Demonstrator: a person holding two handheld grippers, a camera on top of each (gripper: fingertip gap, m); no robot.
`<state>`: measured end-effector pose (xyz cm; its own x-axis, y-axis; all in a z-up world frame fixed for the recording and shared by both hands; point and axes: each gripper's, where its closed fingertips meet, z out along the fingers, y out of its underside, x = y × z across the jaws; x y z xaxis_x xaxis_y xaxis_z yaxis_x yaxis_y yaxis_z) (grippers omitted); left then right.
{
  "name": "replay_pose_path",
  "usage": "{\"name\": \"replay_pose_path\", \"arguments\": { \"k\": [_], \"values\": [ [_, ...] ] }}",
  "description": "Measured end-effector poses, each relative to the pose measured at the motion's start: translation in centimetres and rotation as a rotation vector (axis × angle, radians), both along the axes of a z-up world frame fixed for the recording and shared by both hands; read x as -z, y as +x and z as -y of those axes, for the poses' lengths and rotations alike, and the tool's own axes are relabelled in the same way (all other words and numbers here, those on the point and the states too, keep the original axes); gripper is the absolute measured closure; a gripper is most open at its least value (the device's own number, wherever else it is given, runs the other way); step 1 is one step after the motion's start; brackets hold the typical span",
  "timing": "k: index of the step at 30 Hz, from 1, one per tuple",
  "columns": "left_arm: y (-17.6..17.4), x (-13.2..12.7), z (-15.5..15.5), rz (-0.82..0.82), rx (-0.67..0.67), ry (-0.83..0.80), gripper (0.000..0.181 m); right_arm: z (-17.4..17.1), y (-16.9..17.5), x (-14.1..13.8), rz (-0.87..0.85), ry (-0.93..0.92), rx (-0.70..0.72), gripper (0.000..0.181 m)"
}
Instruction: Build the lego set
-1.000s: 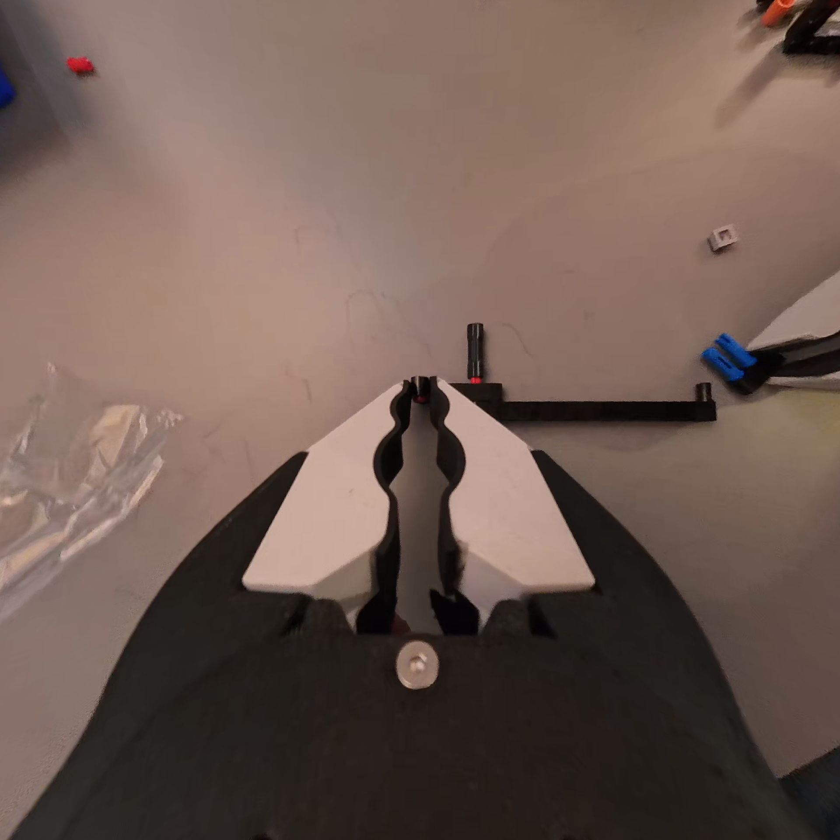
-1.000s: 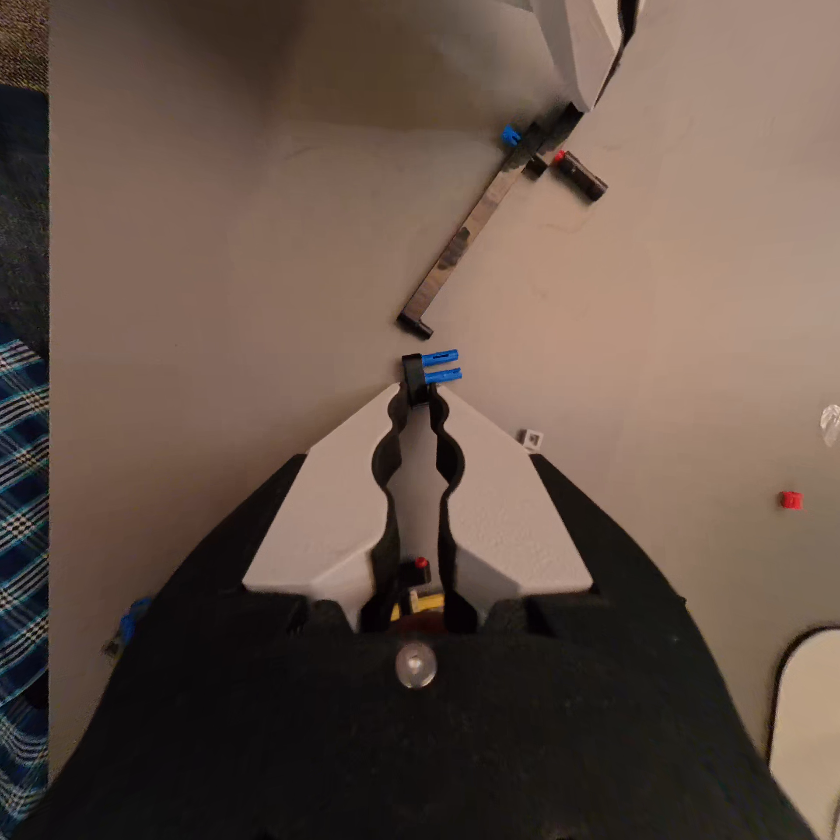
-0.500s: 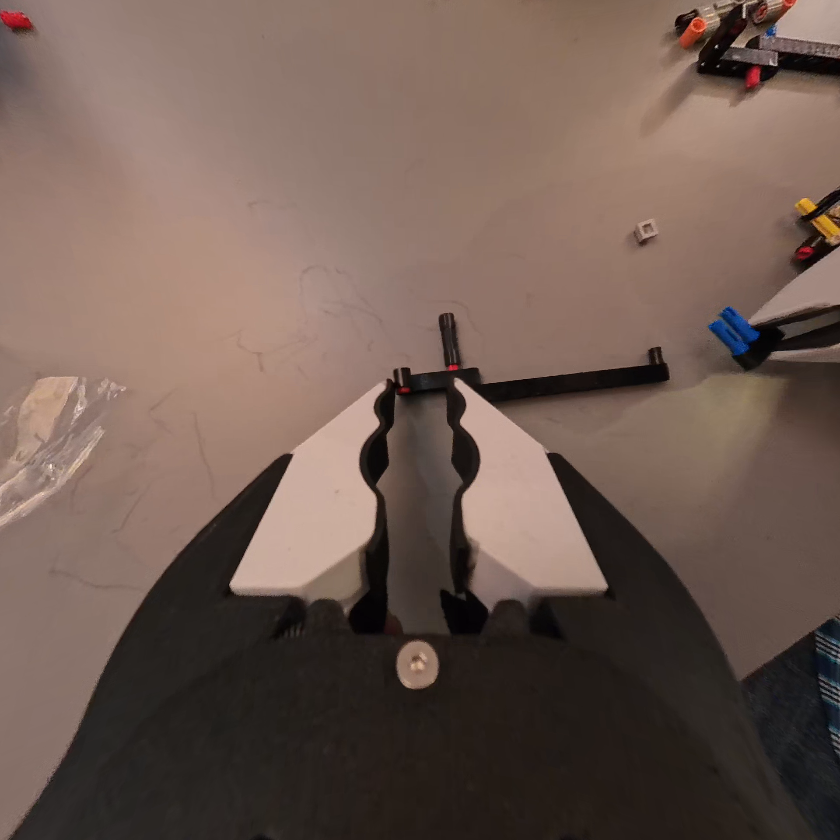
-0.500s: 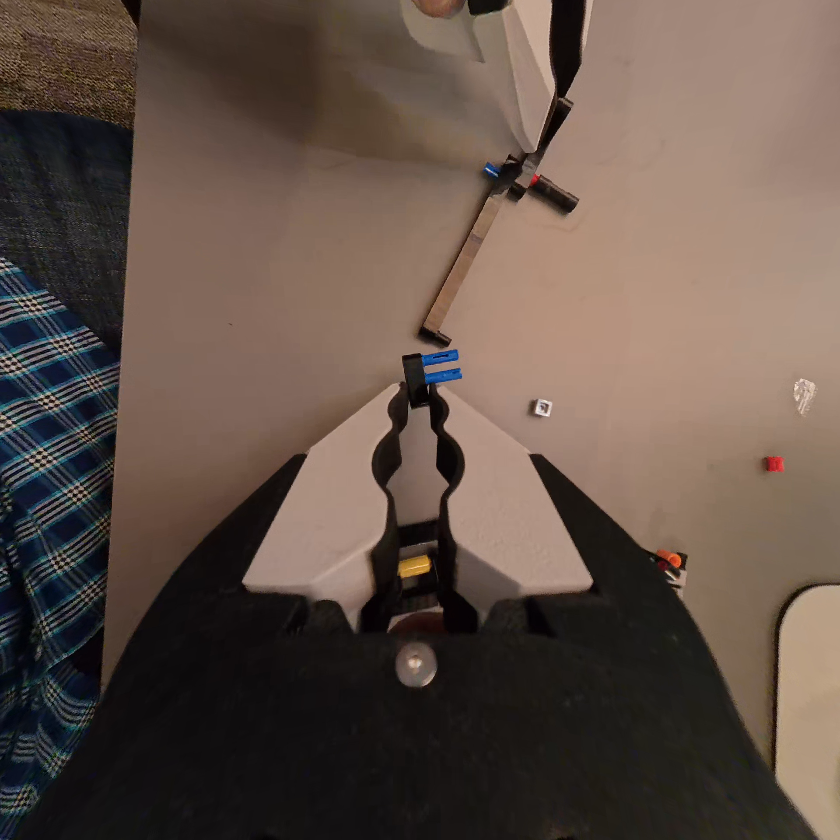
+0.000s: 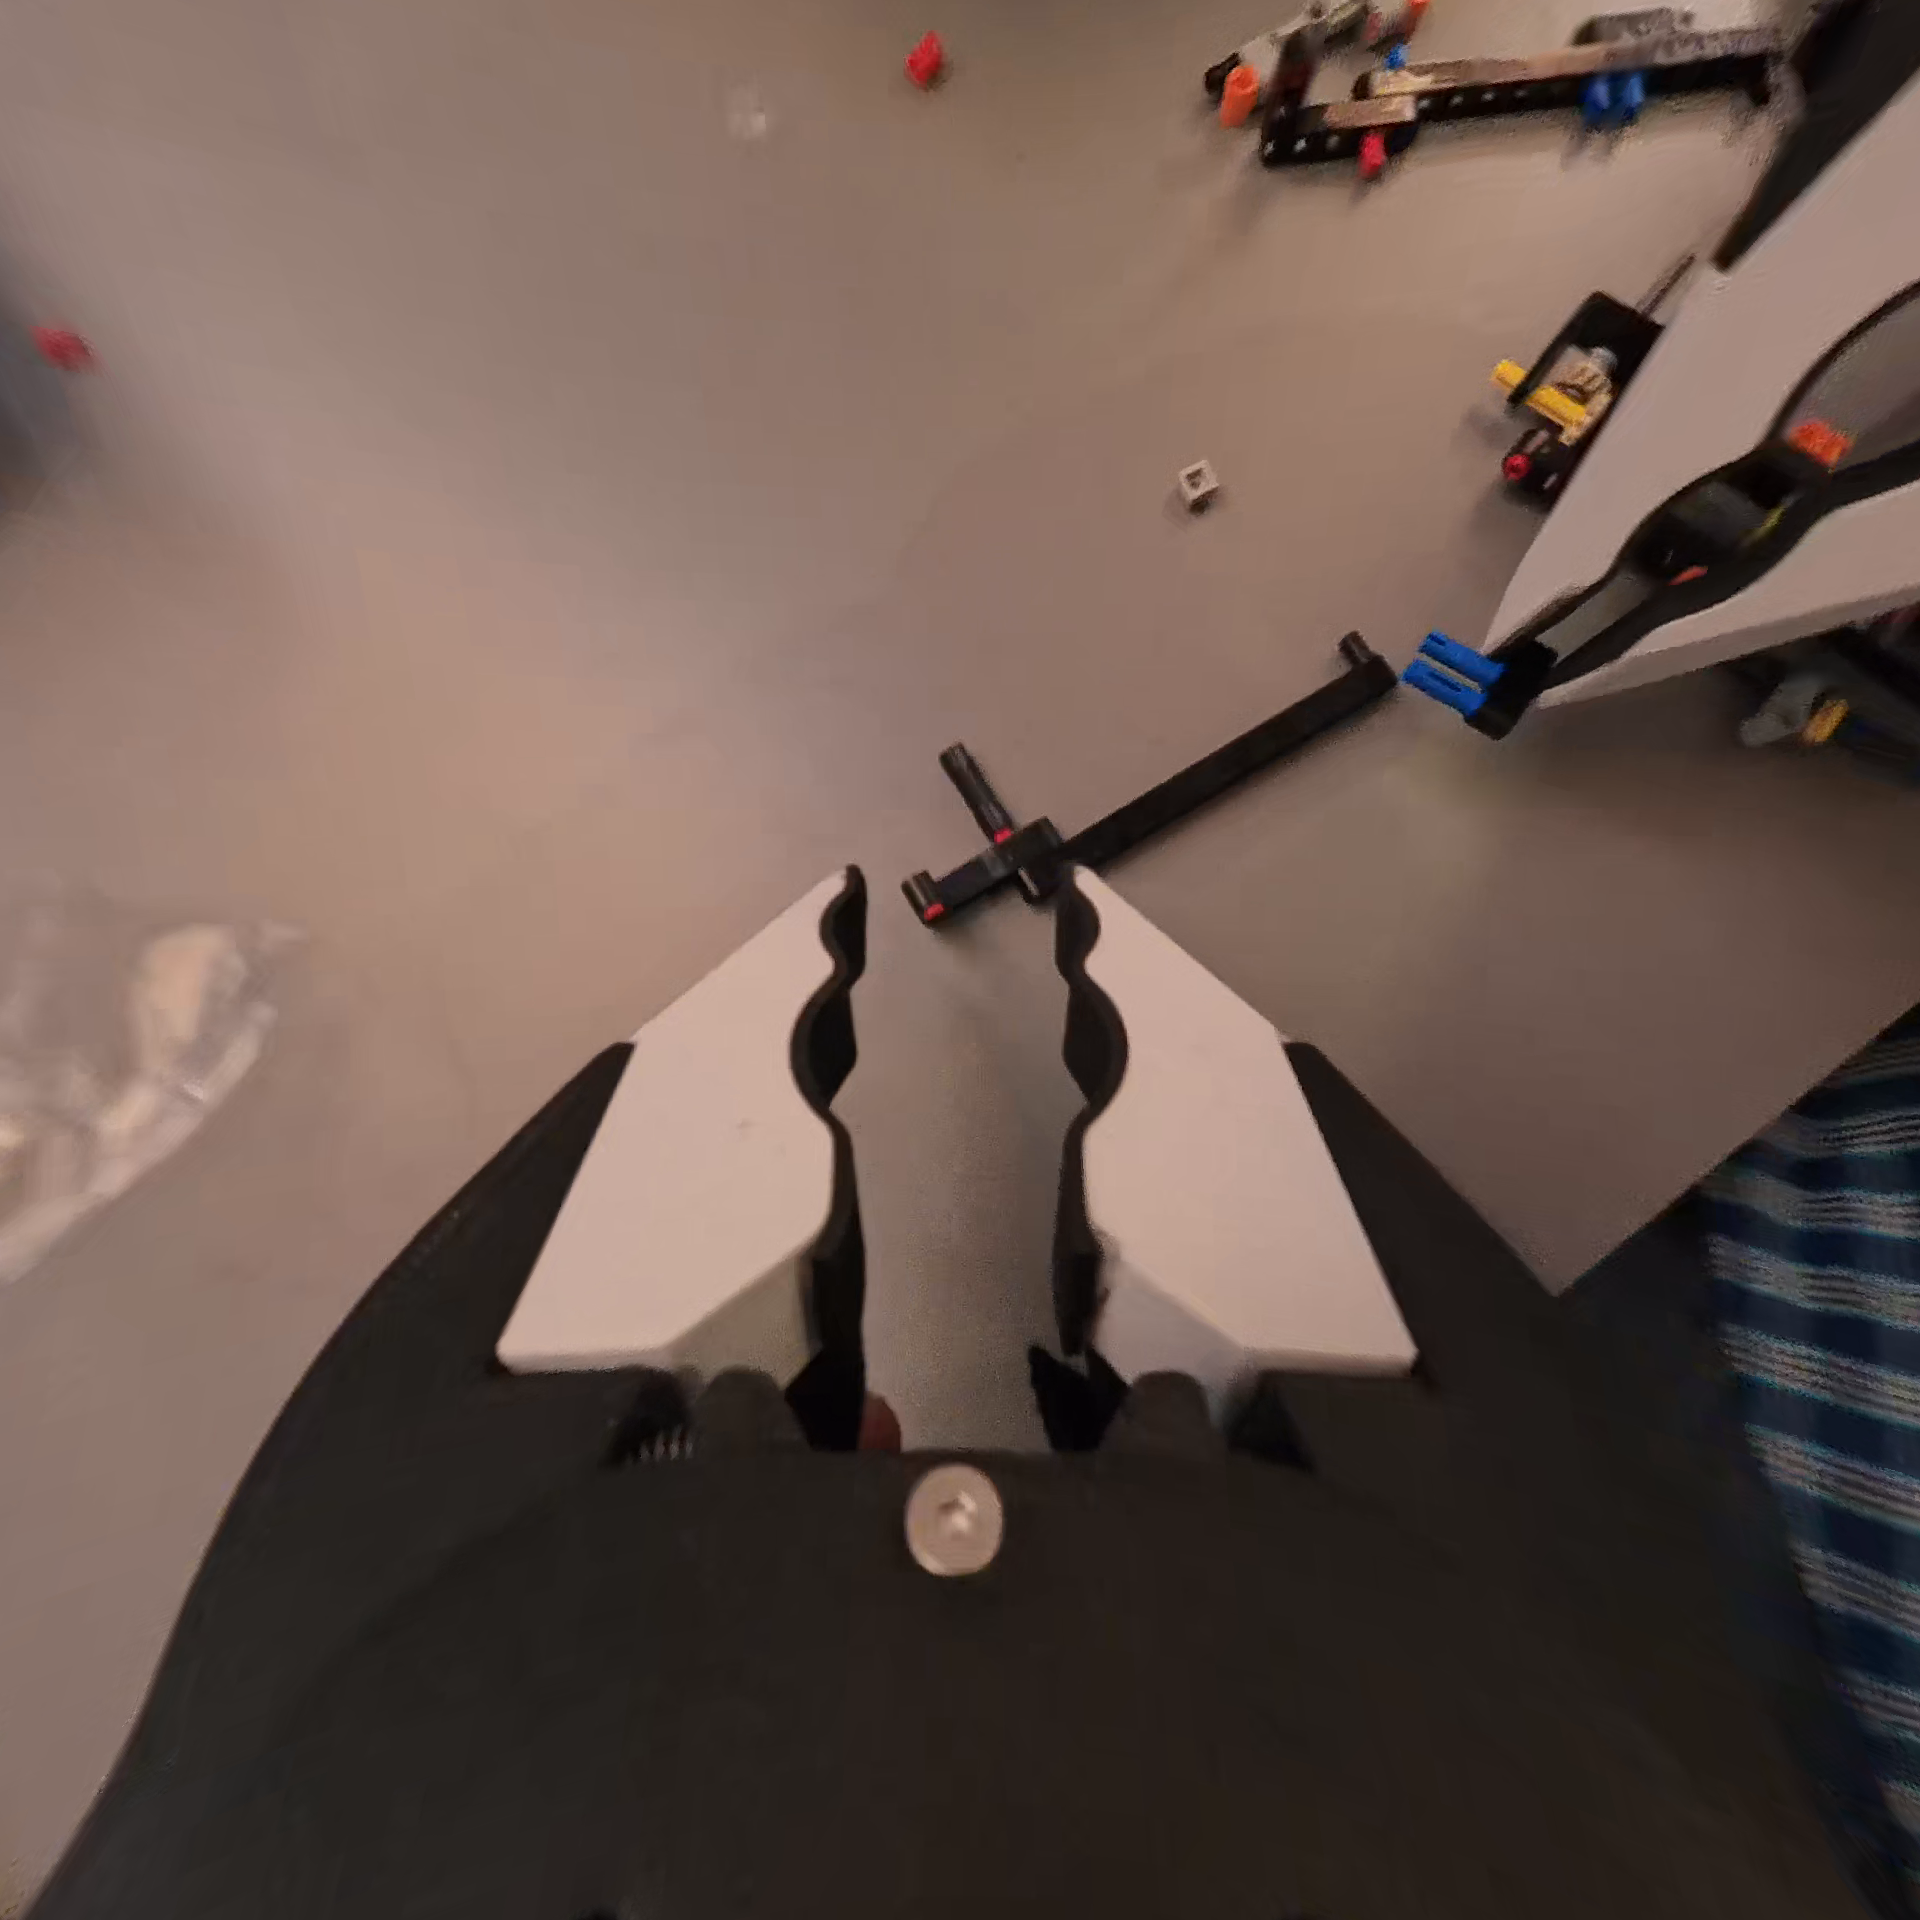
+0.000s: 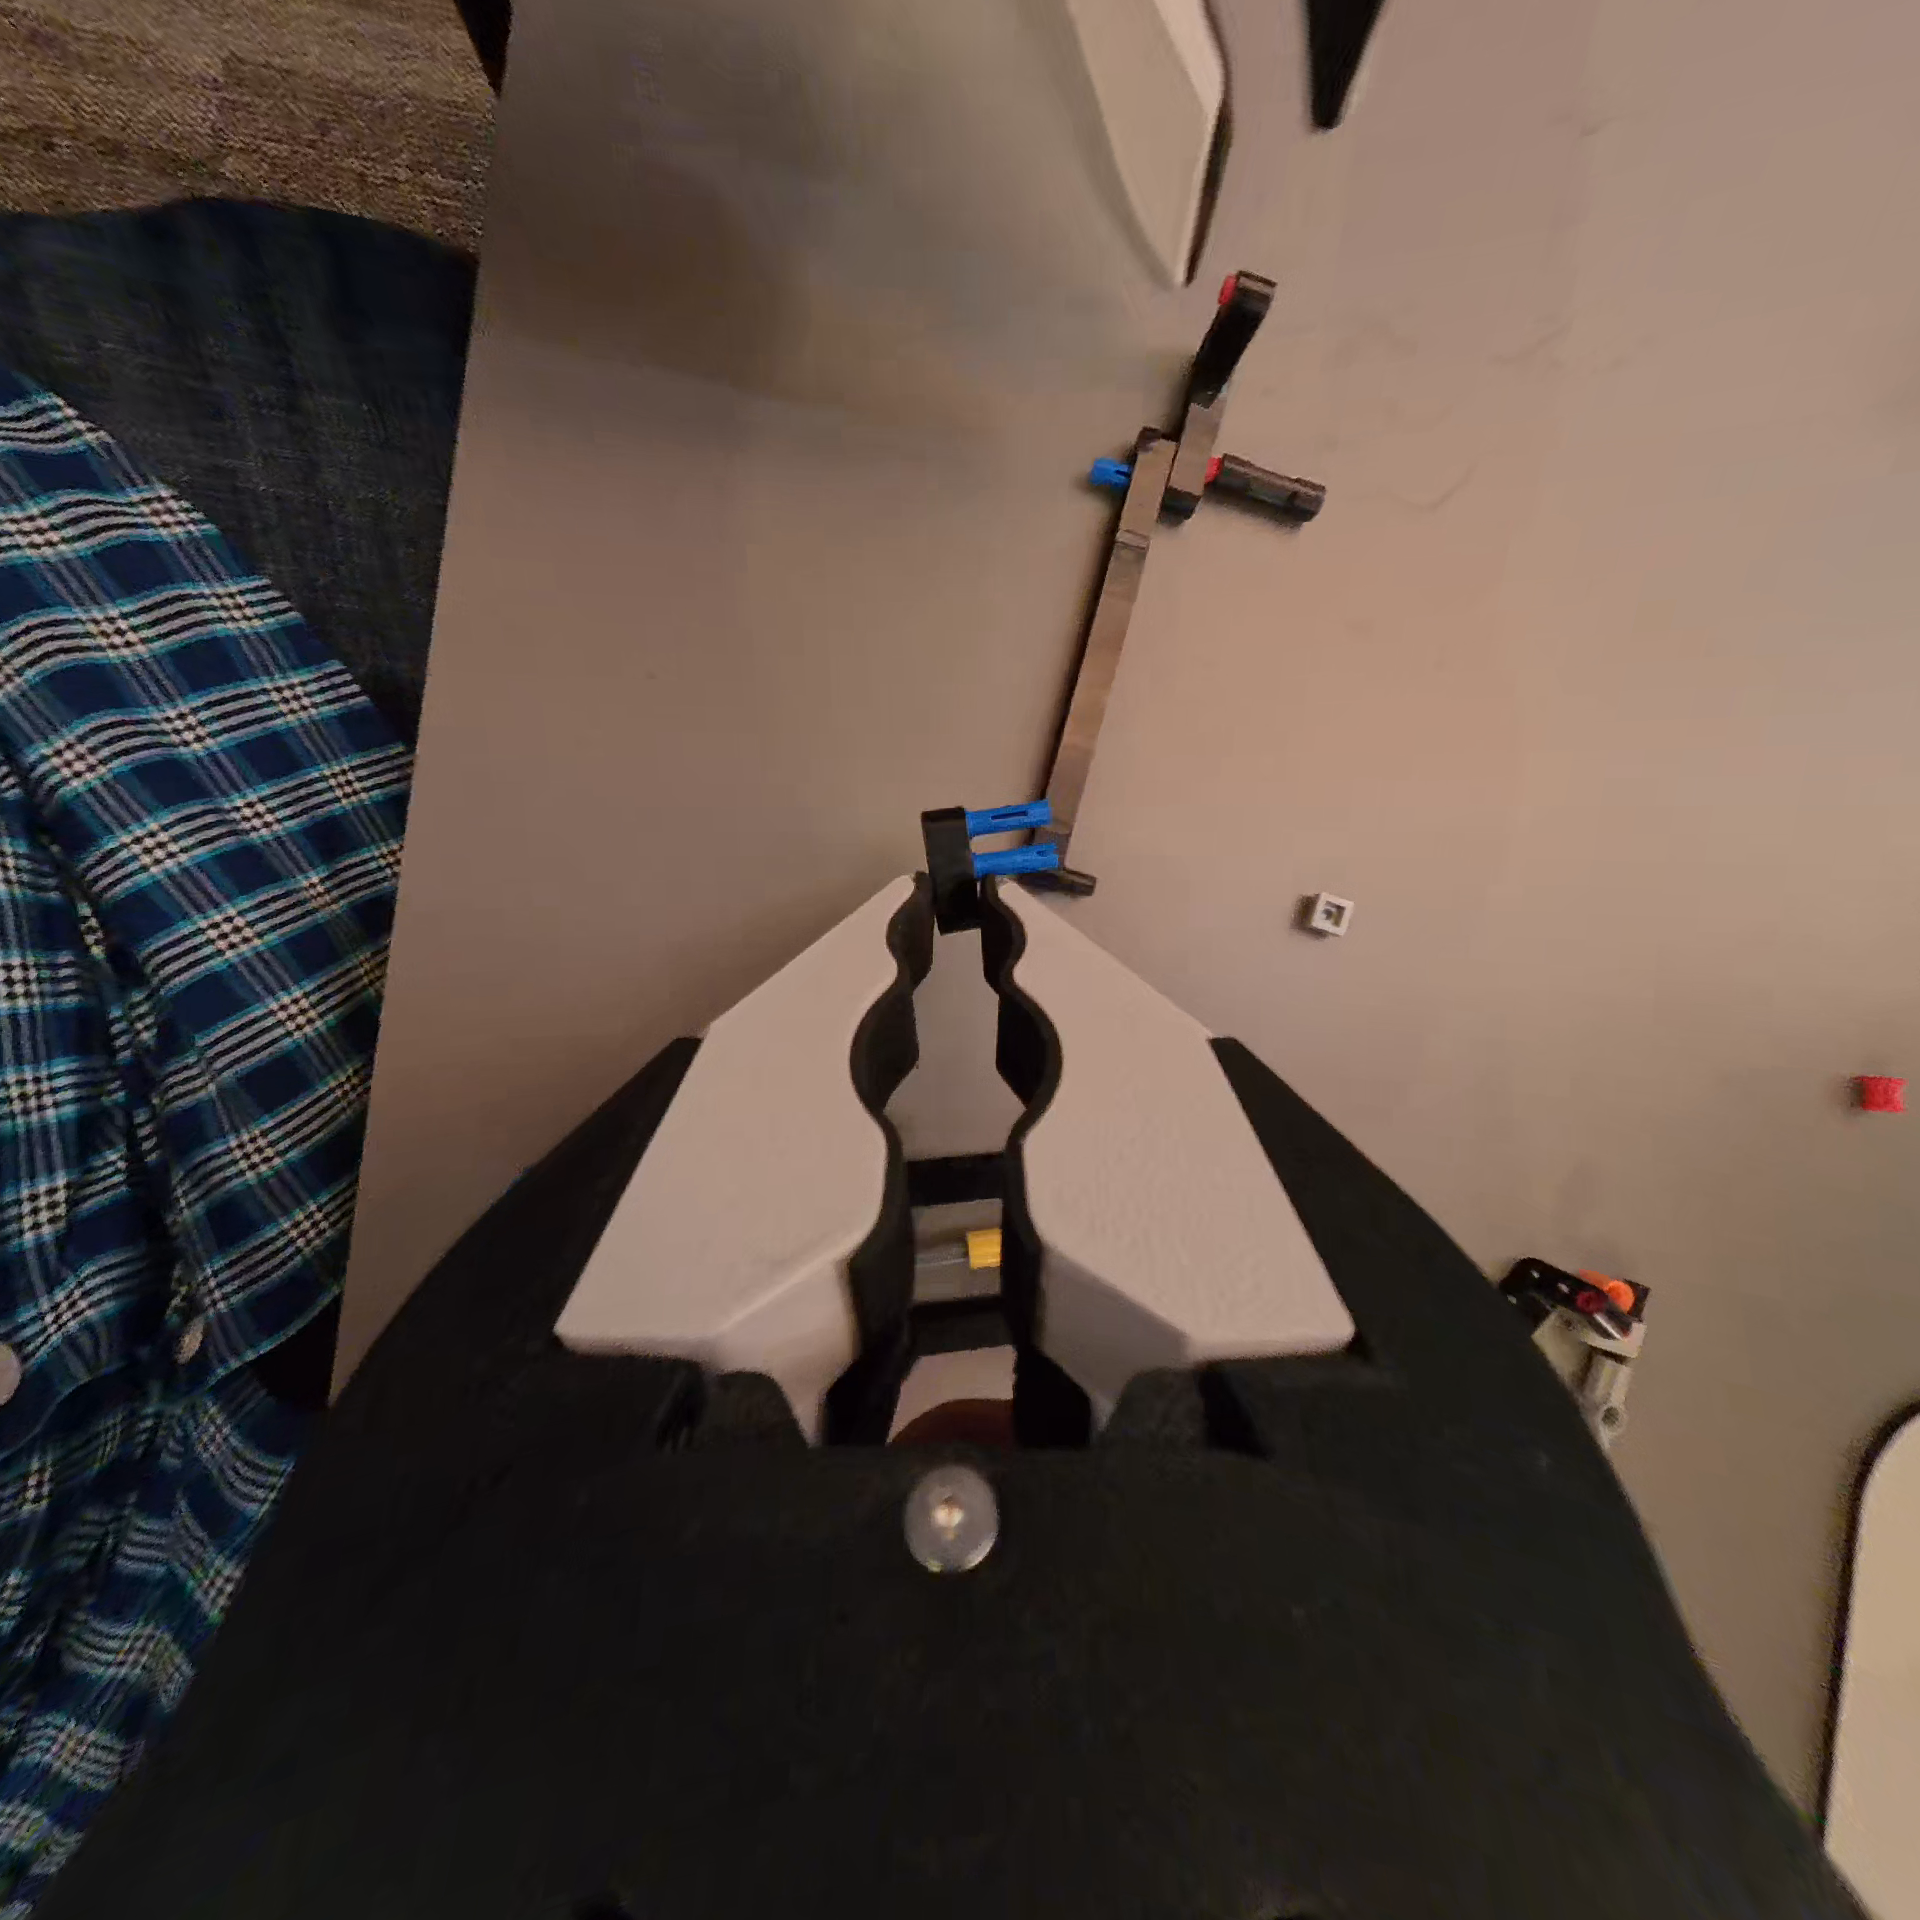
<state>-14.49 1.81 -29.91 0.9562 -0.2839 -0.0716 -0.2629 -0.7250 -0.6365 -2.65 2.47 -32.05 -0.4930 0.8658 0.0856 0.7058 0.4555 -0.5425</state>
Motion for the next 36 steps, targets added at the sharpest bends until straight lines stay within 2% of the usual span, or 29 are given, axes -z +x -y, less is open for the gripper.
{"name": "replay_pose_path", "arguments": {
  "k": [1, 4, 7, 11, 16, 20, 30, 36],
  "values": [
    [0.4, -0.6, -0.2, -0.05, 0.052, 0.028, 0.143, 0.2, 0.2, 0.0, 0.006, -0.006, -0.004, 0.175],
    [2.9, -1.4, -0.9, -0.137, 0.238, 0.074, 0.147, 0.4, 0.6, 0.5, 0.032, -0.006, 0.0, 0.175],
    [4.9, 0.0, -1.3, -0.19, 0.389, 0.02, 0.15, 0.6, 0.7, 1.0, 0.055, -0.017, 0.0, 0.175],
    [6.2, 2.5, -1.8, -0.193, 0.507, -0.057, 0.159, 0.6, 0.6, 1.4, 0.065, -0.04, 0.011, 0.175],
    [6.5, 4.0, -1.5, -0.181, 0.537, -0.14, 0.172, 0.6, 0.4, 1.6, 0.066, -0.031, 0.016, 0.176],
    [6.8, 4.3, -1.3, -0.176, 0.524, -0.15, 0.174, 0.5, 0.2, 1.7, 0.068, -0.022, 0.014, 0.175],
    [7.4, 4.5, -1.1, -0.154, 0.495, -0.153, 0.175, 0.0, 0.1, 1.6, 0.061, -0.002, 0.007, 0.175],
    [7.6, 4.4, -0.8, -0.113, 0.503, -0.138, 0.169, -0.4, -0.1, 1.7, 0.045, 0.01, -0.016, 0.175]
  ]
}}
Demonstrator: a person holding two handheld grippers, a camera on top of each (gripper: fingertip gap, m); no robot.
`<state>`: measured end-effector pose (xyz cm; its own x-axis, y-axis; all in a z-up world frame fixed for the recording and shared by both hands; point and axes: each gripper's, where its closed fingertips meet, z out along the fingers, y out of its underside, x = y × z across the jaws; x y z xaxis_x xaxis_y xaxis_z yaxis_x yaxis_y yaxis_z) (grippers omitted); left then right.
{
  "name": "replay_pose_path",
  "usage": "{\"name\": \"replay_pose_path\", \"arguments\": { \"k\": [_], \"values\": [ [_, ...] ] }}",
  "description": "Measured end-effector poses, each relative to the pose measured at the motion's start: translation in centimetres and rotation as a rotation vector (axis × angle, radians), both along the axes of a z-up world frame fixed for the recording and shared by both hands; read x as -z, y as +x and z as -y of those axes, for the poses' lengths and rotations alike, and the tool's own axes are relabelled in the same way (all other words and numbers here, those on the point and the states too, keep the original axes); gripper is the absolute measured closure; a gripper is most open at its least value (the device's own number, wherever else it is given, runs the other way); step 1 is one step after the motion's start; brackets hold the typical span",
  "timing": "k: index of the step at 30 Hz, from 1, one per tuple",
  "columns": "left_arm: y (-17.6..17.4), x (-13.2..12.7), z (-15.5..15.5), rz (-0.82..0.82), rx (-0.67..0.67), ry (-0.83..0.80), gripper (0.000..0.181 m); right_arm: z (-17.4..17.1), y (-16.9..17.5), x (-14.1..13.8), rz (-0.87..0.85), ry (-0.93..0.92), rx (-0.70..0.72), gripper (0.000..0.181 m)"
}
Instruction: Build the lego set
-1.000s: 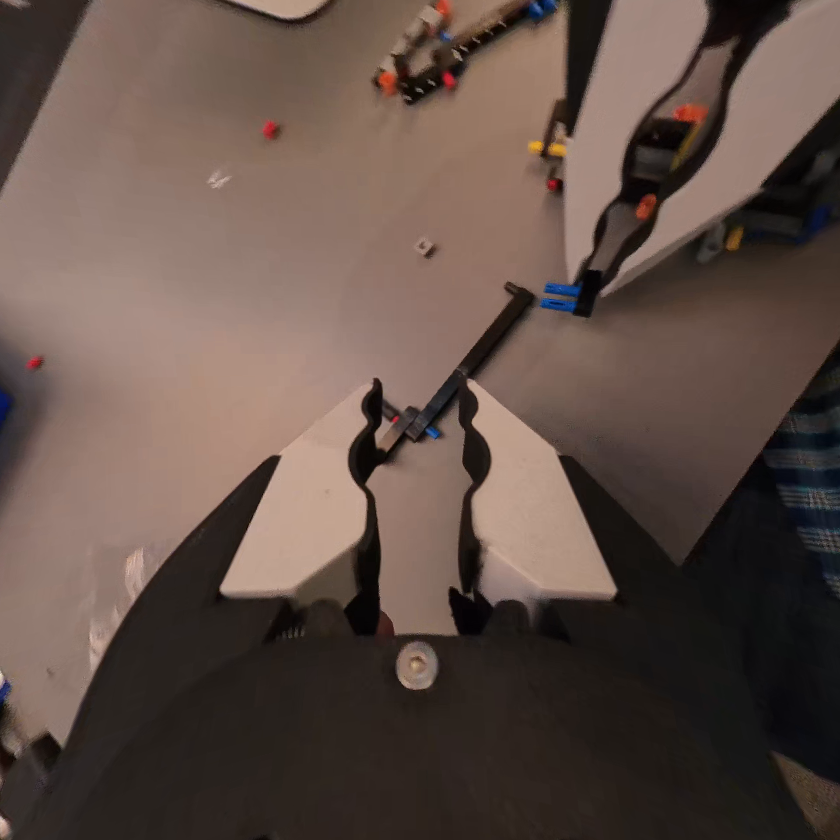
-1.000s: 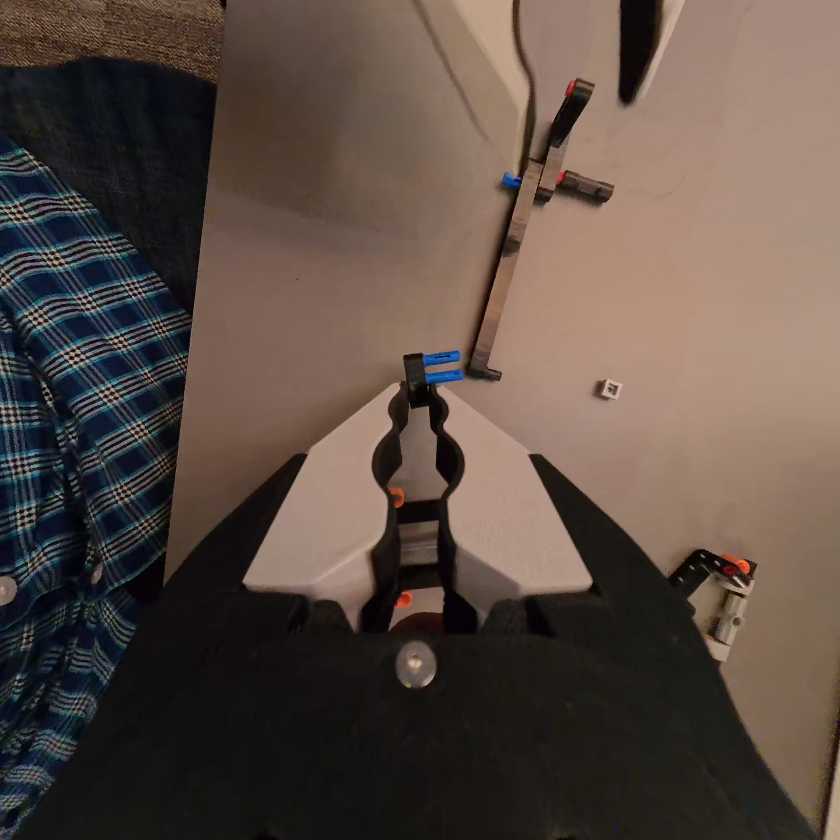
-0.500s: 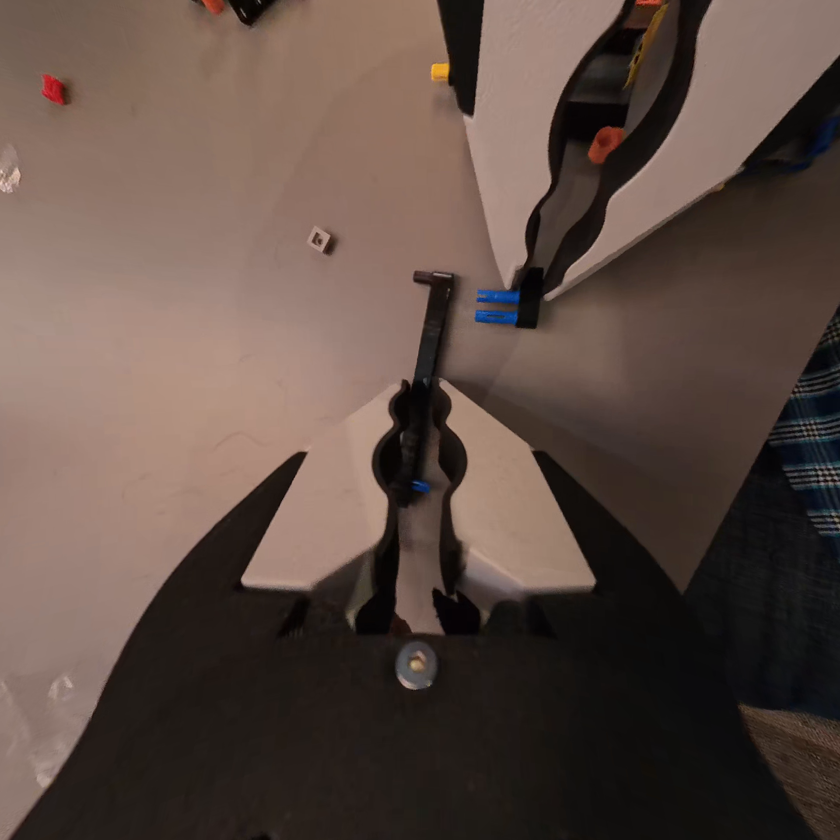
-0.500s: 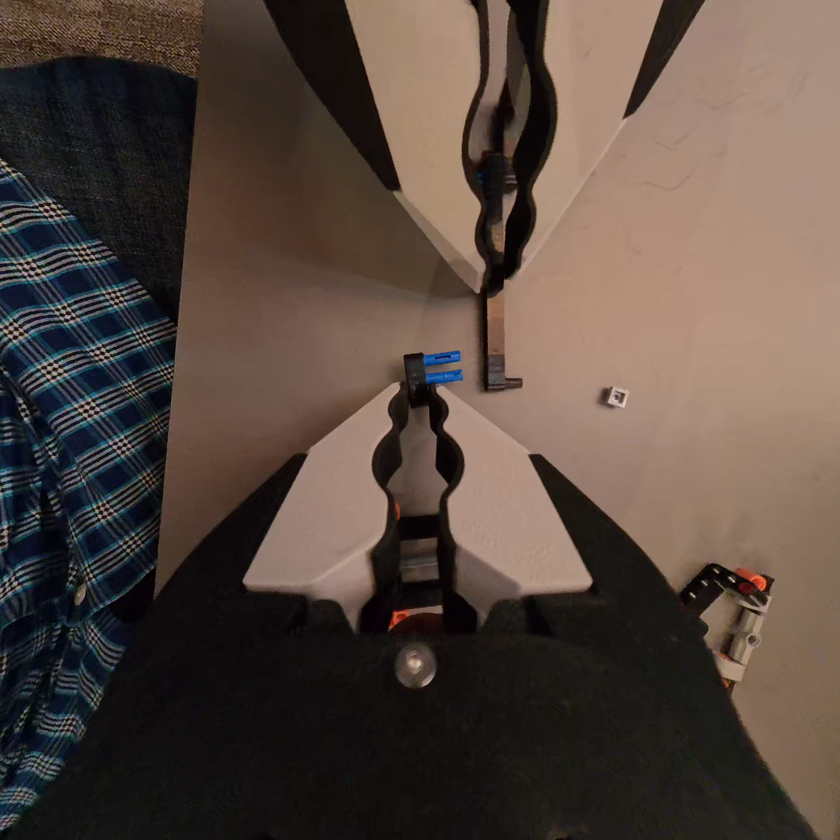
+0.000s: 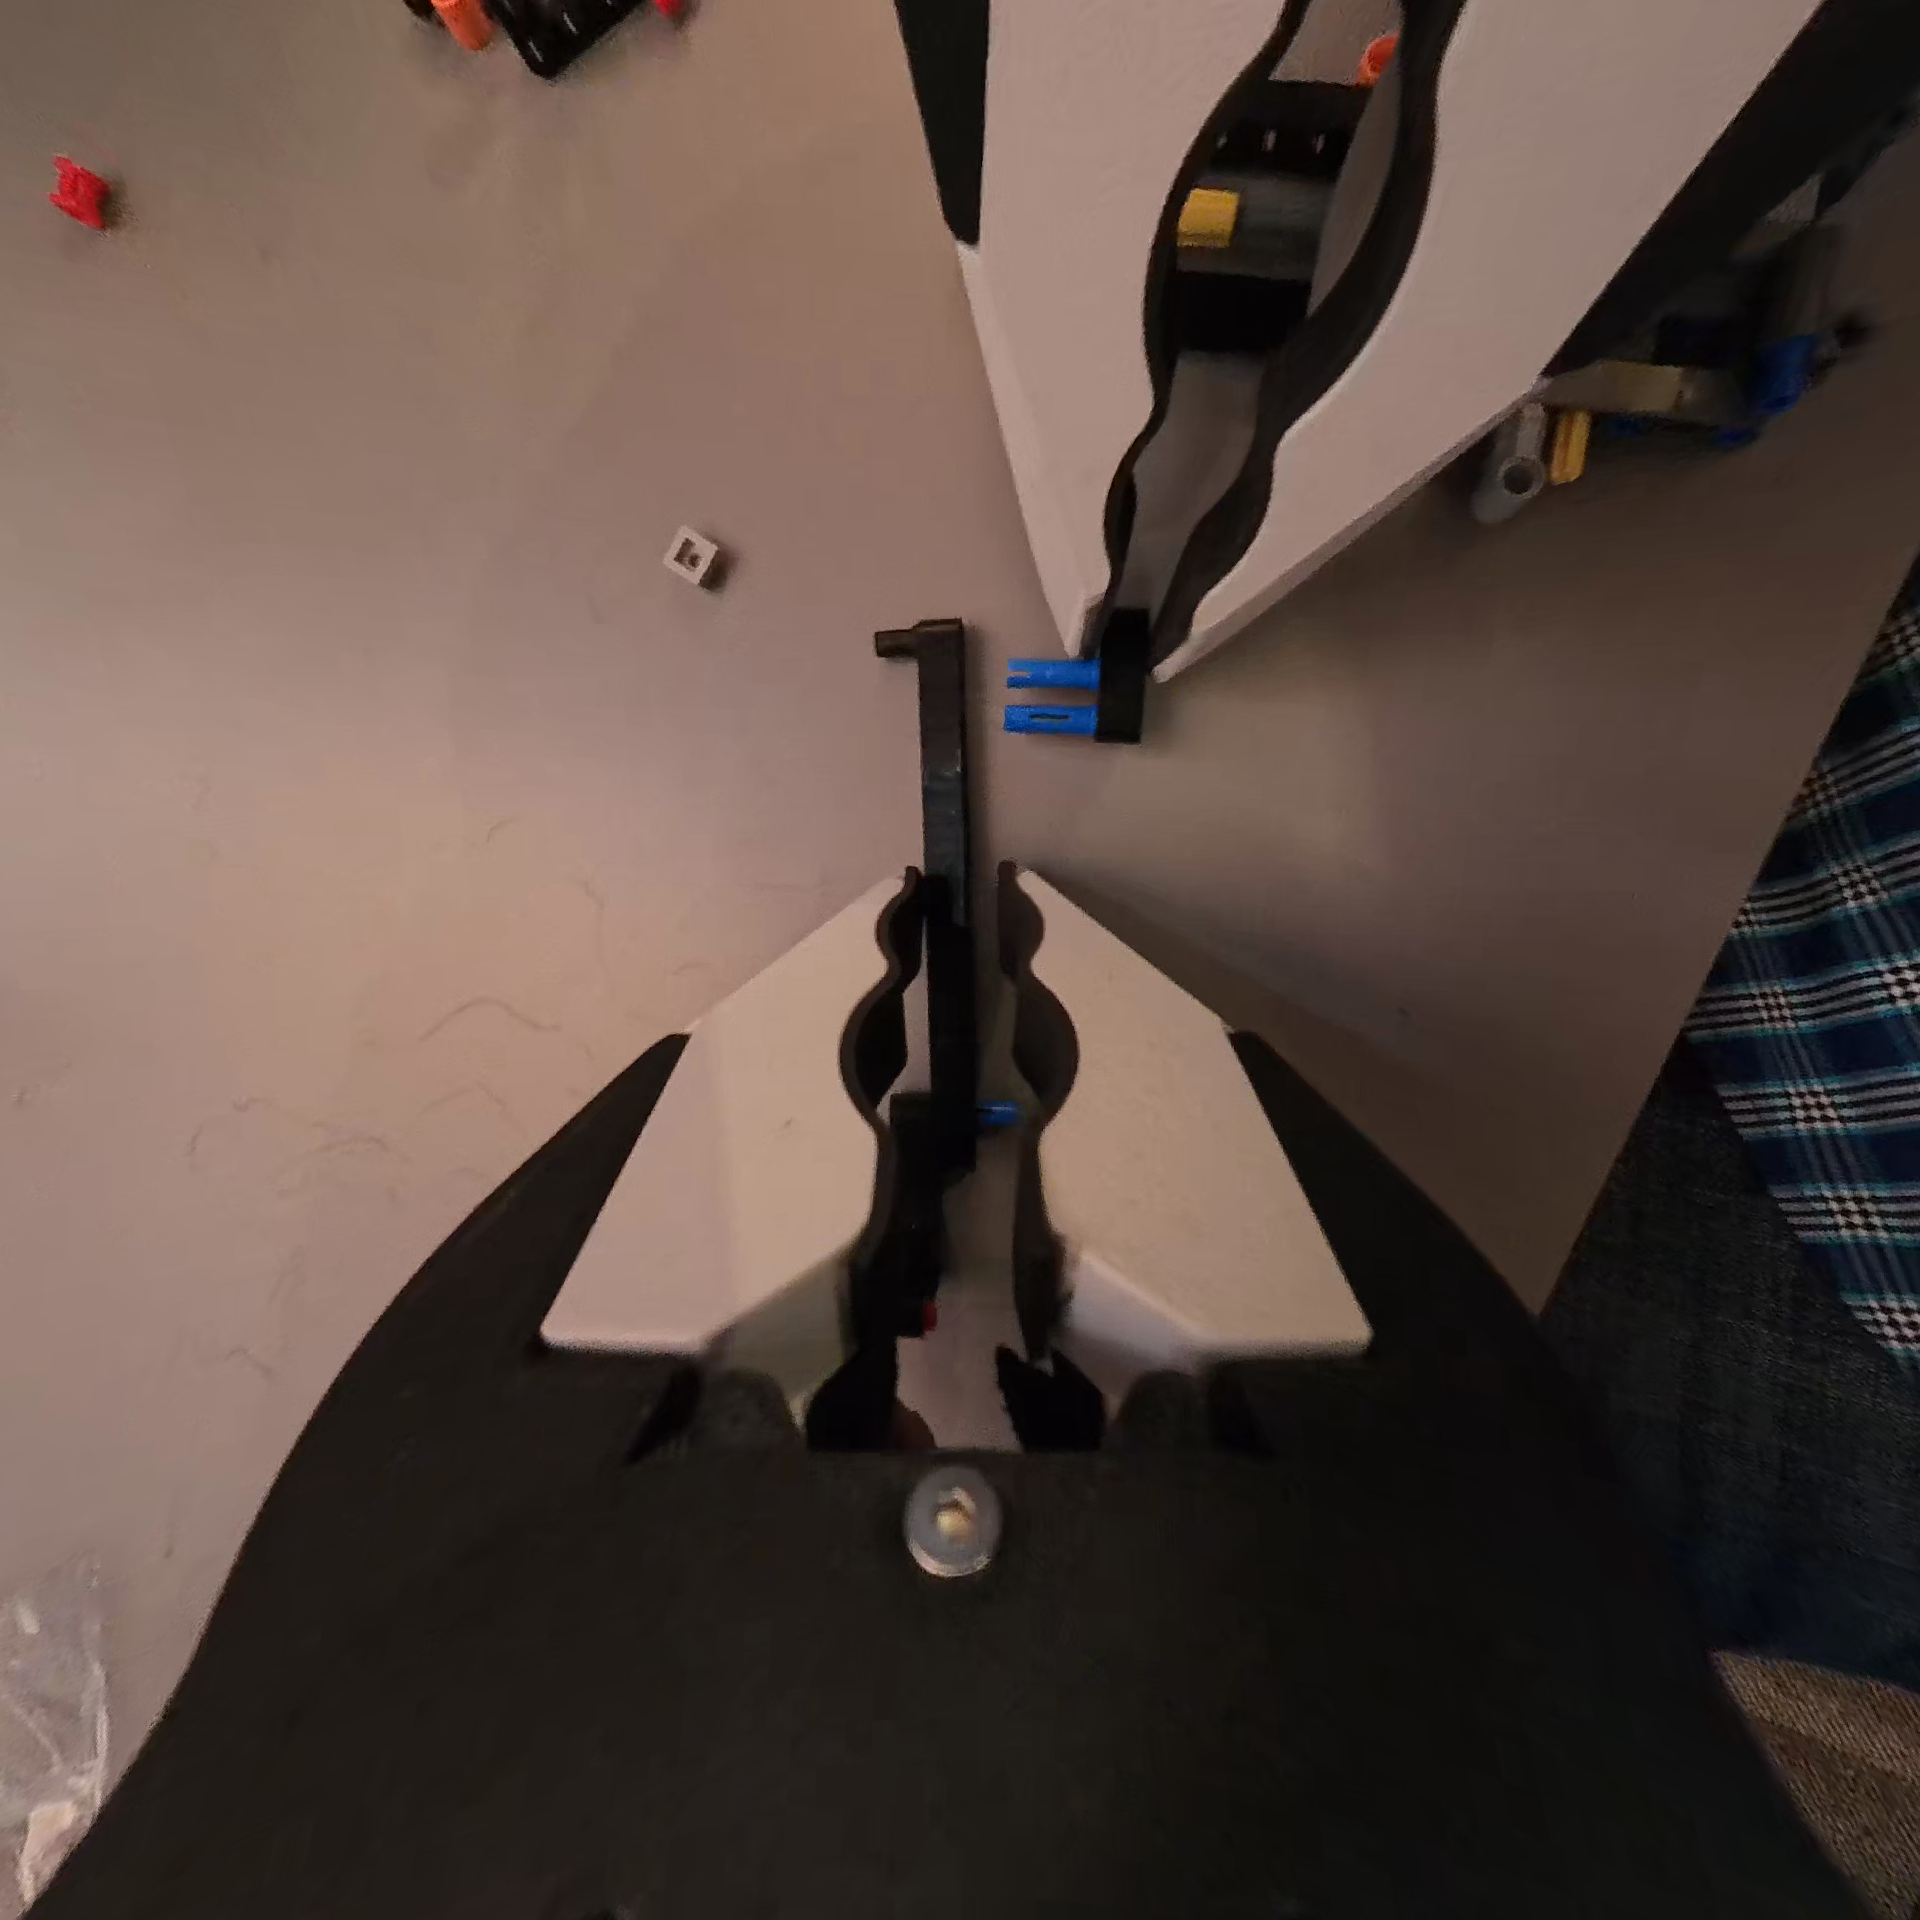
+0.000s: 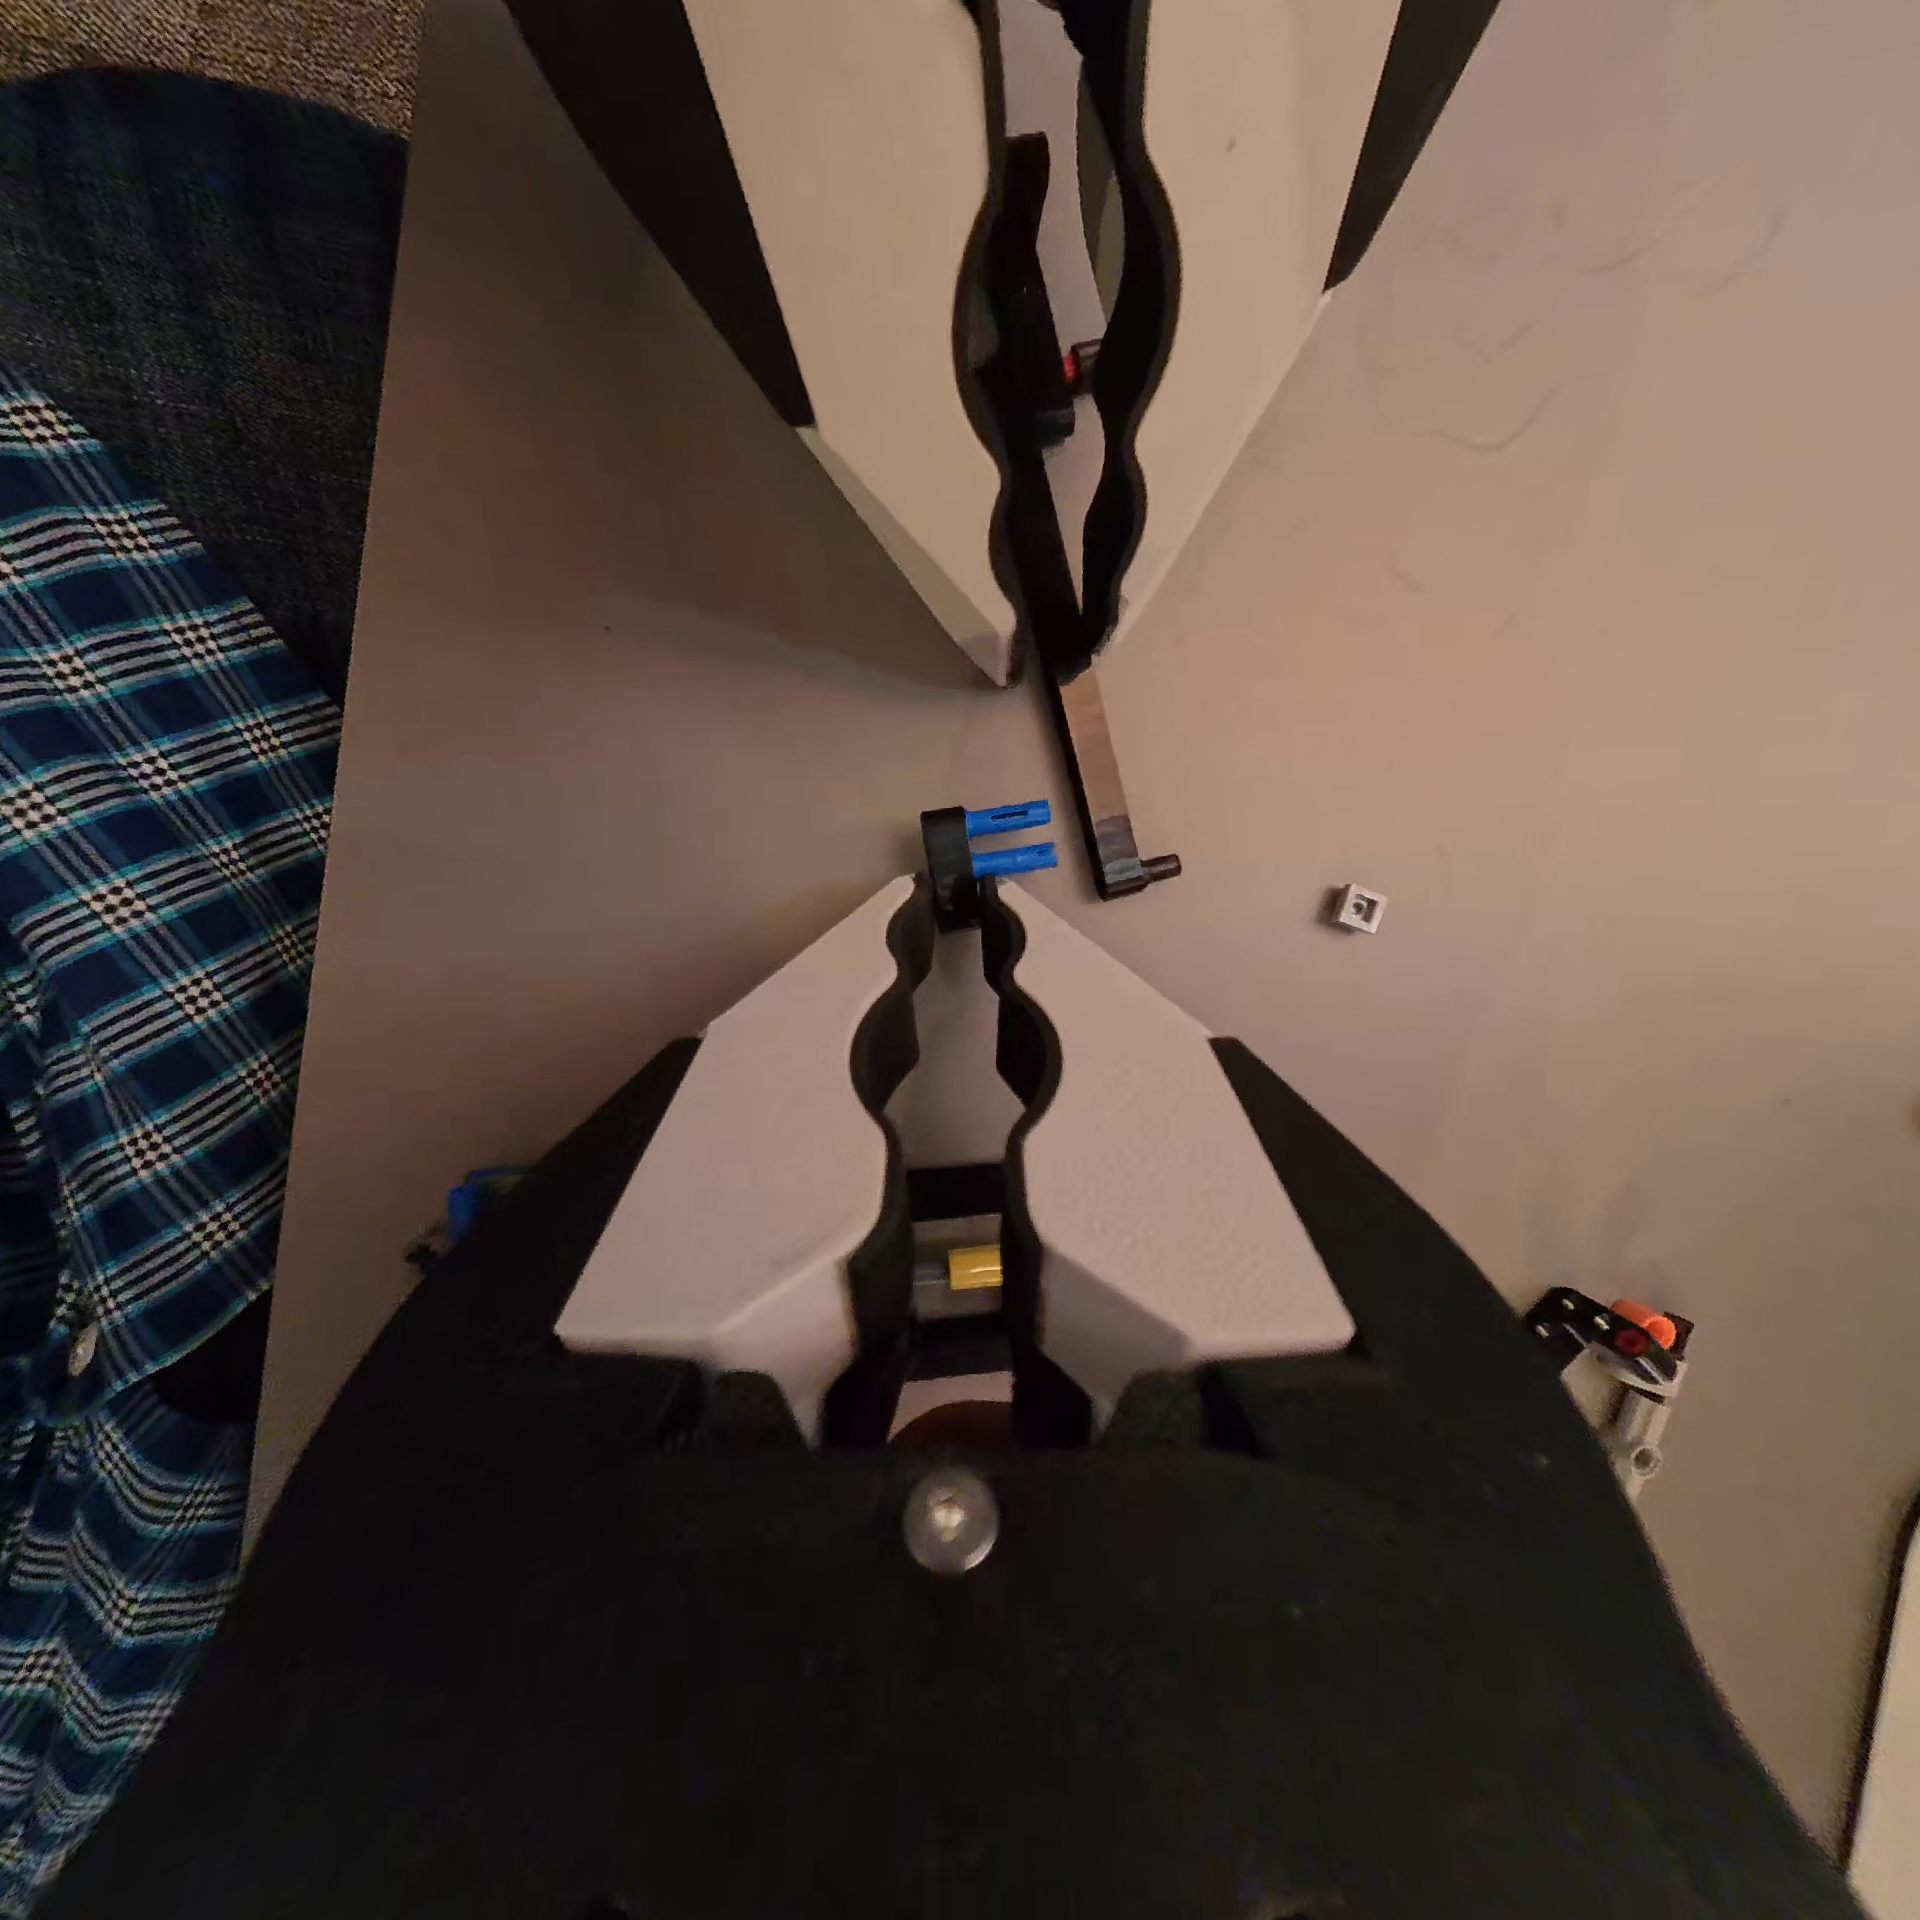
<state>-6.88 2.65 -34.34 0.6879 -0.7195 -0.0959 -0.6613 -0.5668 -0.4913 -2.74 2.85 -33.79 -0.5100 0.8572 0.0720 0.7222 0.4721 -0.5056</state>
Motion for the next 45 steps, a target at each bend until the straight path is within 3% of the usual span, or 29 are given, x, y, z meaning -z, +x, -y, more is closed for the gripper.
{"name": "replay_pose_path", "arguments": {
  "k": [11, 22, 37, 45],
  "values": [
    [0.4, -0.1, 0.3, 0.01, 0.02, 0.005, 0.161, -0.5, 0.1, 0.2, 0.007, 0.027, -0.011, 0.164],
    [0.6, -0.1, 0.2, 0.006, 0.029, 0.014, 0.164, -0.4, 0.1, 0.4, -0.005, 0.041, -0.034, 0.176],
    [1.0, -0.1, 0.2, 0.0, 0.048, 0.012, 0.162, -0.5, 0.2, 0.1, 0.001, 0.058, -0.055, 0.176],
    [1.5, -0.3, 0.3, 0.013, 0.058, 0.009, 0.154, -0.6, 0.3, 0.0, 0.002, 0.059, -0.051, 0.166]
  ]
}}
